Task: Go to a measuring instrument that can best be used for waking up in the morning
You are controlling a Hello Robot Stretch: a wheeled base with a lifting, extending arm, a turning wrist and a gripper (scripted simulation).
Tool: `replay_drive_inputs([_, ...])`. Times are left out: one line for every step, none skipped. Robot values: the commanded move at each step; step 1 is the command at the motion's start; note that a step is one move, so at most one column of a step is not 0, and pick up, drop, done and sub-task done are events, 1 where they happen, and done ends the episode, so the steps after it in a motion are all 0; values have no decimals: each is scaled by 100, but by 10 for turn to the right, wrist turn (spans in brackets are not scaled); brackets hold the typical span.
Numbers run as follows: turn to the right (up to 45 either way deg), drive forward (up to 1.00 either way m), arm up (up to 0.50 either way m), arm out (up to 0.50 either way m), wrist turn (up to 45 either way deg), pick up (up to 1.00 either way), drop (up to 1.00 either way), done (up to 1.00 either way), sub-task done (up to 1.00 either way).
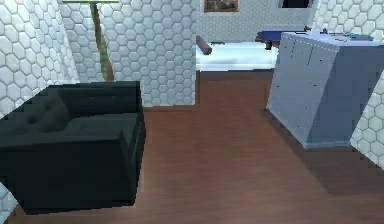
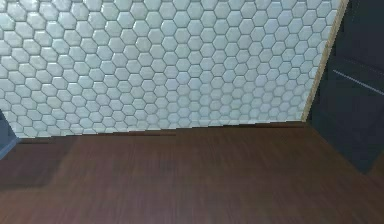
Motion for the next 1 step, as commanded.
replay_drive_inputs([120,0,0,0,0,0,0,0,0])
